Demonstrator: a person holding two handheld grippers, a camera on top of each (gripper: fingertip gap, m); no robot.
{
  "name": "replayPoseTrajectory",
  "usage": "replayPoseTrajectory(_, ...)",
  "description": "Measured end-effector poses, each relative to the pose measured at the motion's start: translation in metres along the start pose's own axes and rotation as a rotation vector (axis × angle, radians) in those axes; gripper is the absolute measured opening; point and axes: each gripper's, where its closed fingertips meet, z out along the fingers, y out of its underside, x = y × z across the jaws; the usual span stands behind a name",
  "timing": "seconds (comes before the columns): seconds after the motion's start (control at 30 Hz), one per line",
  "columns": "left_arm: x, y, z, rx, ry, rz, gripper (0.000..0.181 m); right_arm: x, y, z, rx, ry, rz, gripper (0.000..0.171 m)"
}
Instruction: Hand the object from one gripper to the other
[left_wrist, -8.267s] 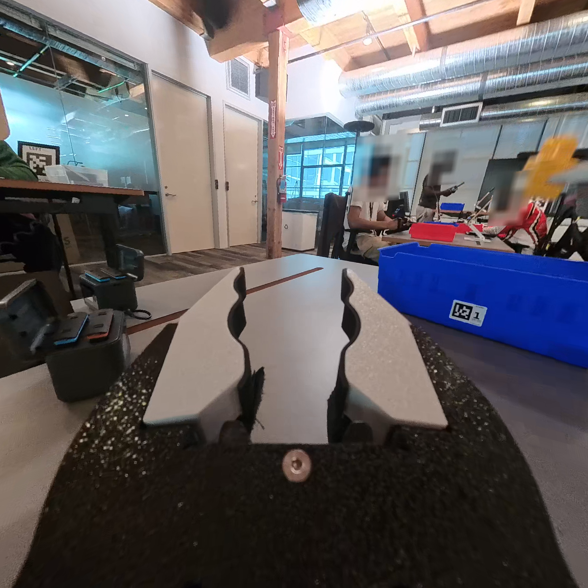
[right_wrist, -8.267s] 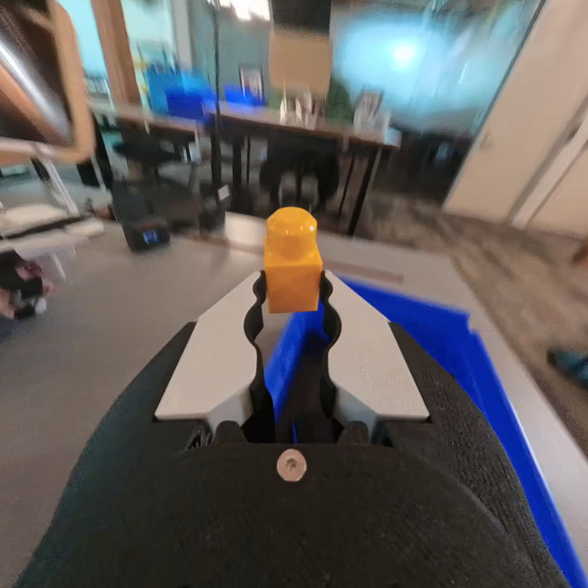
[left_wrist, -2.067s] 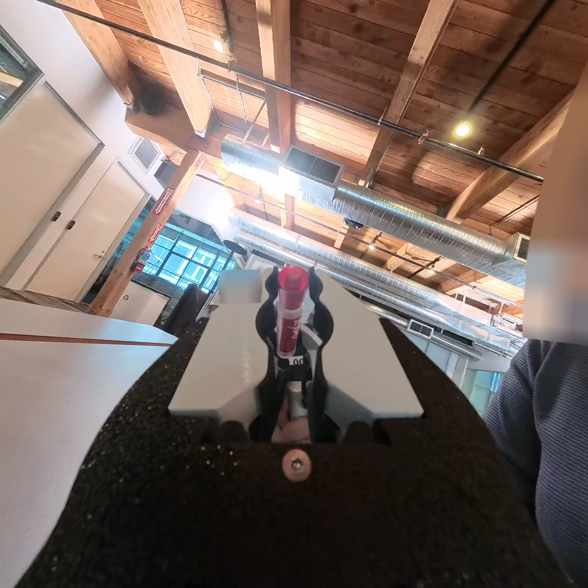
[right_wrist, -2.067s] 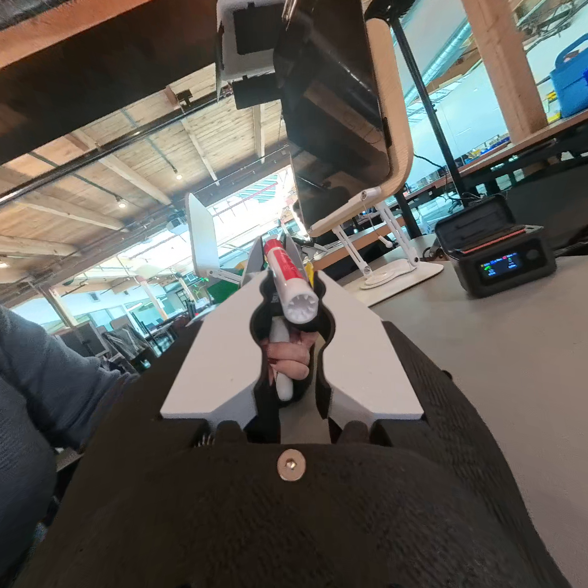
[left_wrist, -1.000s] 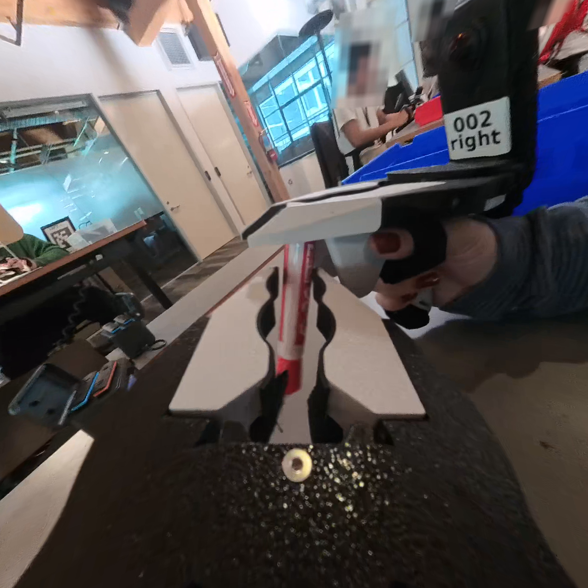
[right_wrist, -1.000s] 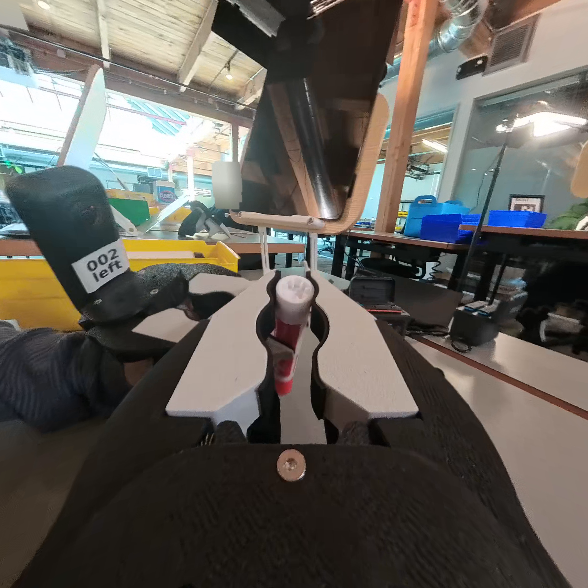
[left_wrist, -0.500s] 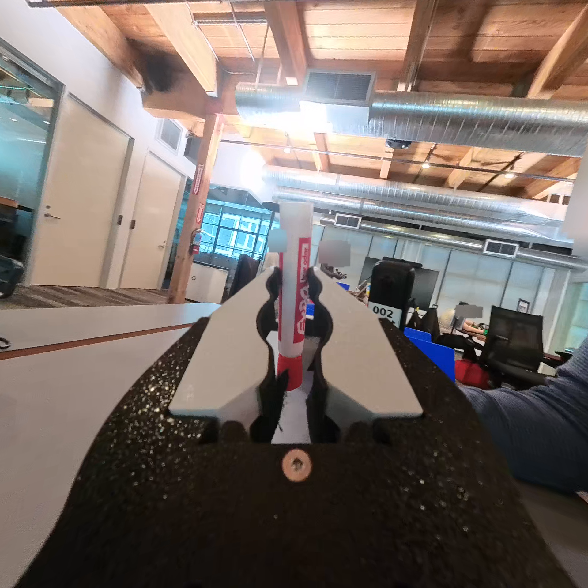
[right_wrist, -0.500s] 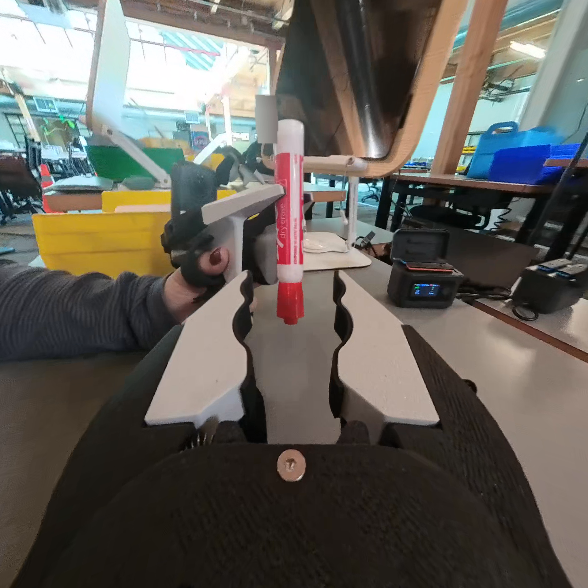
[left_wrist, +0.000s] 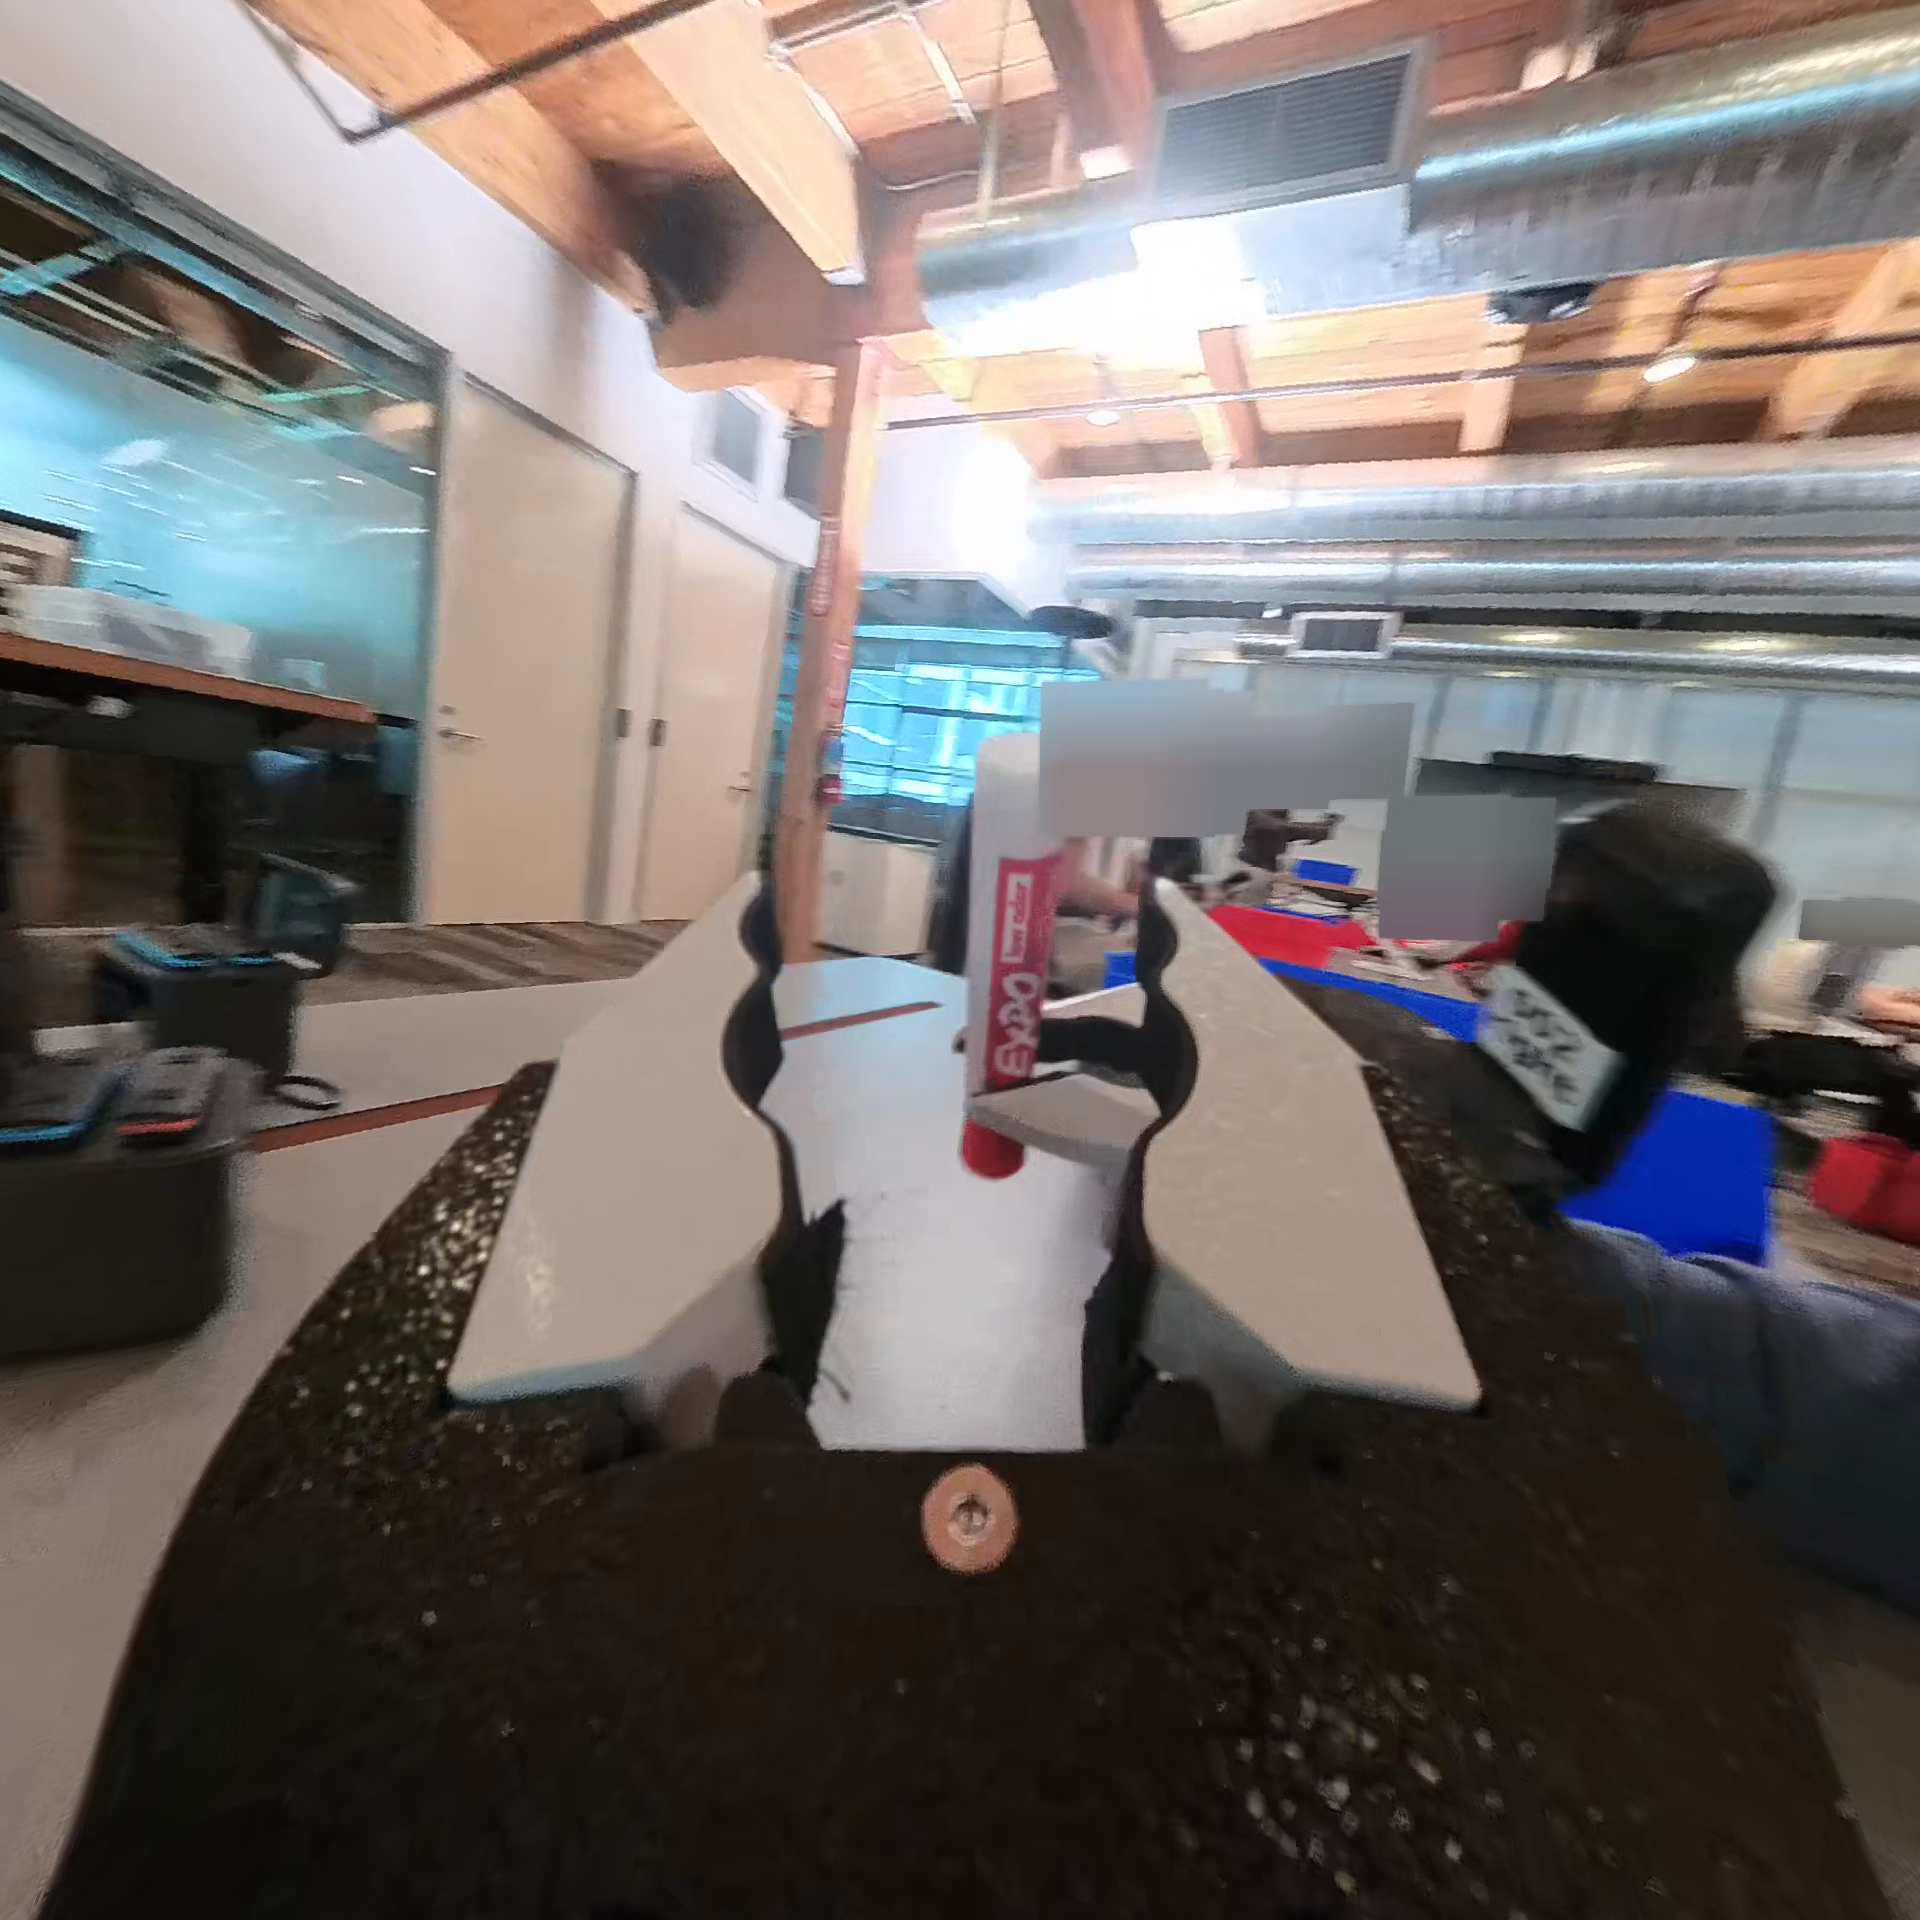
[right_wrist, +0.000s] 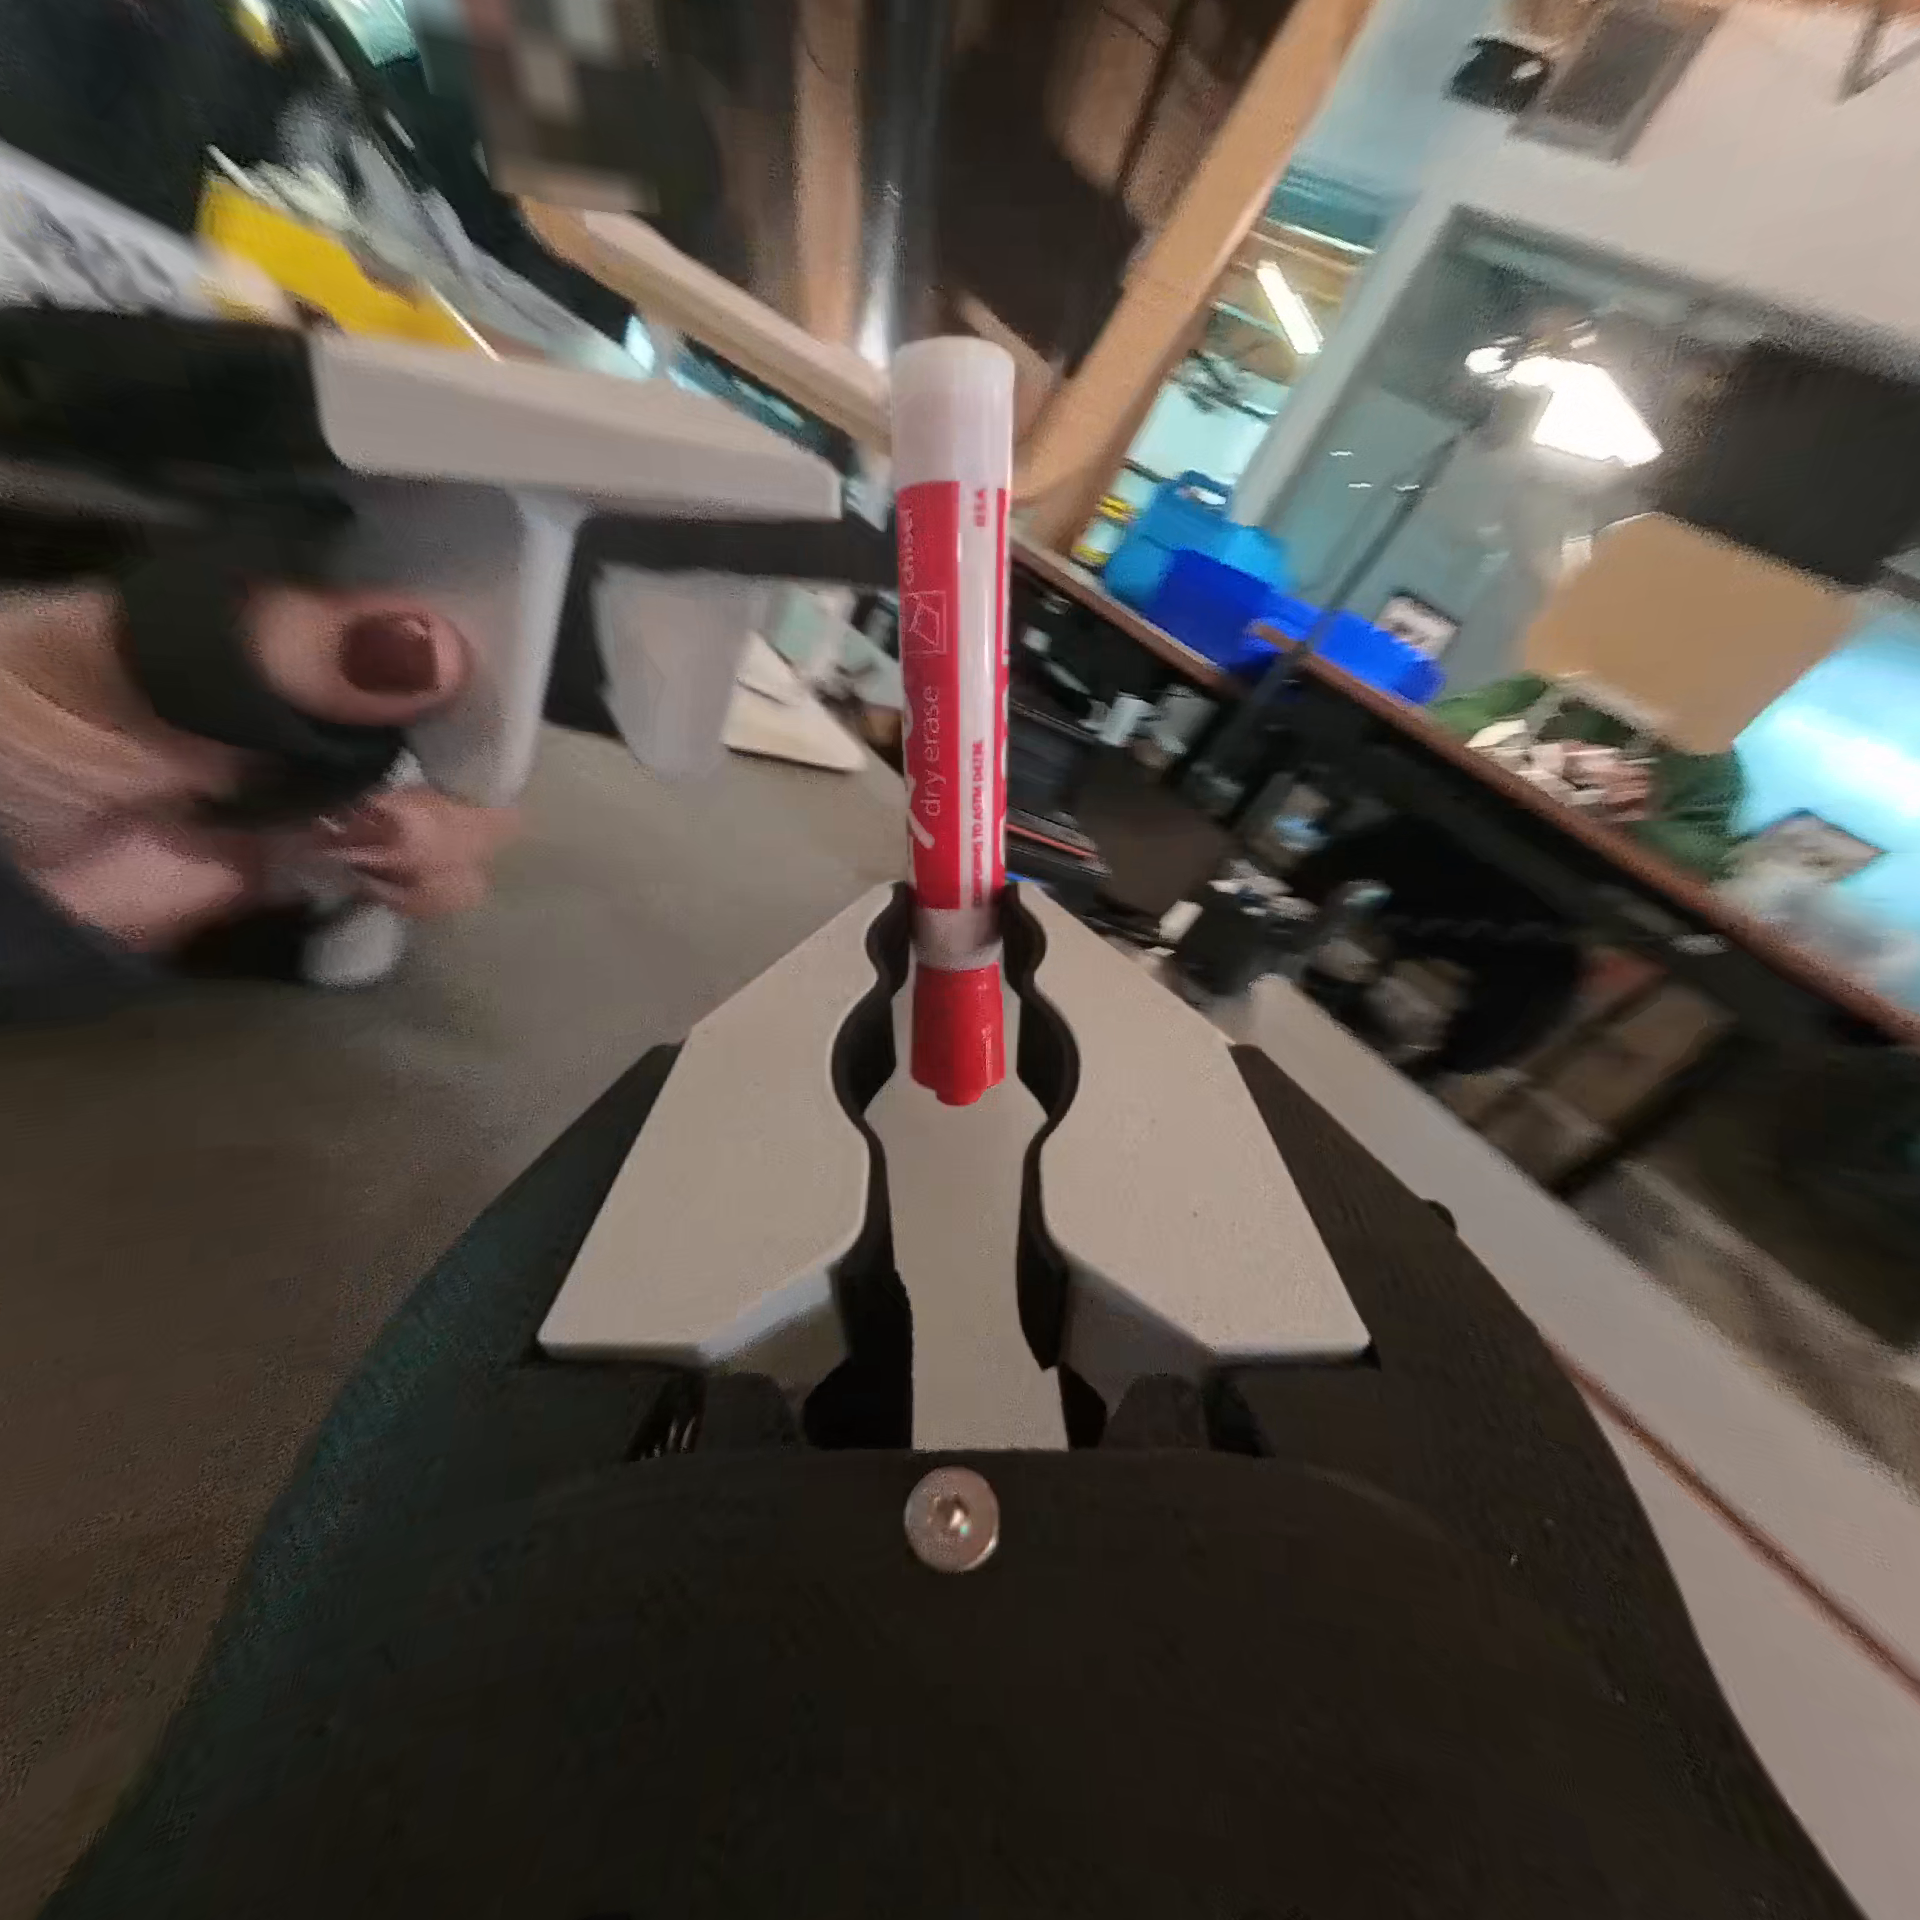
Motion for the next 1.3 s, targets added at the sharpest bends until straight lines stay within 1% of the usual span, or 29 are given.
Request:
replayPoseTrajectory(0.03, -0.006, -0.001, -0.001, -0.002, -0.052, 0.041, 0.066, 0.006, 0.004, 0.0, -0.029, 0.055, -0.082, 0.015)
replayPoseTrajectory(0.13, -0.015, -0.006, -0.005, -0.019, -0.17, 0.213, 0.074, 0.011, 0.011, 0.0, -0.097, 0.155, -0.35, 0.015)
replayPoseTrajectory(0.2, -0.01, -0.004, -0.004, -0.057, -0.188, 0.335, 0.074, 0.006, 0.016, 0.002, -0.136, 0.161, -0.48, 0.015)
replayPoseTrajectory(0.3, 0.002, 0.018, 0.001, -0.202, -0.13, 0.479, 0.072, 0.0, 0.019, 0.004, -0.164, 0.164, -0.597, 0.015)
replayPoseTrajectory(0.37, -0.002, 0.036, 0.002, -0.324, -0.14, 0.583, 0.071, 0.001, 0.019, 0.004, -0.166, 0.18, -0.632, 0.015)
replayPoseTrajectory(0.43, -0.005, 0.046, 0.001, -0.387, -0.146, 0.651, 0.068, 0.005, 0.019, 0.003, -0.17, 0.196, -0.65, 0.015)
replayPoseTrajectory(0.5, -0.003, 0.046, 0.002, -0.382, -0.13, 0.648, 0.058, 0.008, 0.019, 0.001, -0.173, 0.211, -0.687, 0.015)
replayPoseTrajectory(0.57, -0.001, 0.047, 0.001, -0.377, -0.108, 0.604, 0.051, 0.01, 0.017, 0.0, -0.166, 0.222, -0.732, 0.015)
replayPoseTrajectory(0.67, -0.006, 0.044, 0.001, -0.365, -0.121, 0.535, 0.054, 0.01, 0.012, -0.002, -0.153, 0.236, -0.816, 0.015)
replayPoseTrajectory(0.7, -0.005, 0.044, 0.0, -0.357, -0.109, 0.511, 0.051, 0.009, 0.011, -0.003, -0.154, 0.236, -0.848, 0.015)
replayPoseTrajectory(0.77, 0.003, 0.044, 0.0, -0.343, -0.042, 0.476, 0.031, 0.008, 0.014, -0.003, -0.164, 0.229, -0.891, 0.015)
replayPoseTrajectory(0.8, 0.01, 0.044, 0.0, -0.333, 0.007, 0.465, 0.022, 0.01, 0.014, -0.003, -0.169, 0.234, -0.889, 0.015)
replayPoseTrajectory(0.83, 0.015, 0.044, 0.0, -0.329, 0.035, 0.46, 0.018, 0.01, 0.014, -0.003, -0.165, 0.237, -0.874, 0.015)
replayPoseTrajectory(0.93, 0.017, 0.045, 0.002, -0.331, 0.036, 0.496, 0.017, 0.014, 0.014, -0.003, -0.162, 0.249, -0.828, 0.017)
replayPoseTrajectory(1.03, 0.016, 0.032, 0.002, -0.268, 0.011, 0.488, 0.016, 0.018, 0.018, -0.002, -0.169, 0.241, -0.717, 0.041)
replayPoseTrajectory(1.07, 0.016, 0.029, 0.001, -0.248, 0.014, 0.447, 0.016, 0.018, 0.019, -0.001, -0.167, 0.232, -0.673, 0.051)
replayPoseTrajectory(1.1, 0.015, 0.027, 0.0, -0.232, 0.025, 0.388, 0.016, 0.018, 0.018, -0.001, -0.156, 0.227, -0.621, 0.054)
replayPoseTrajectory(1.23, 0.014, 0.012, -0.003, -0.113, 0.092, 0.132, 0.016, 0.019, -0.005, -0.005, -0.041, 0.239, -0.419, 0.057)
replayPoseTrajectory(1.3, 0.014, 0.006, -0.004, -0.073, 0.114, 0.077, 0.016, 0.016, -0.015, -0.007, 0.029, 0.202, -0.279, 0.058)
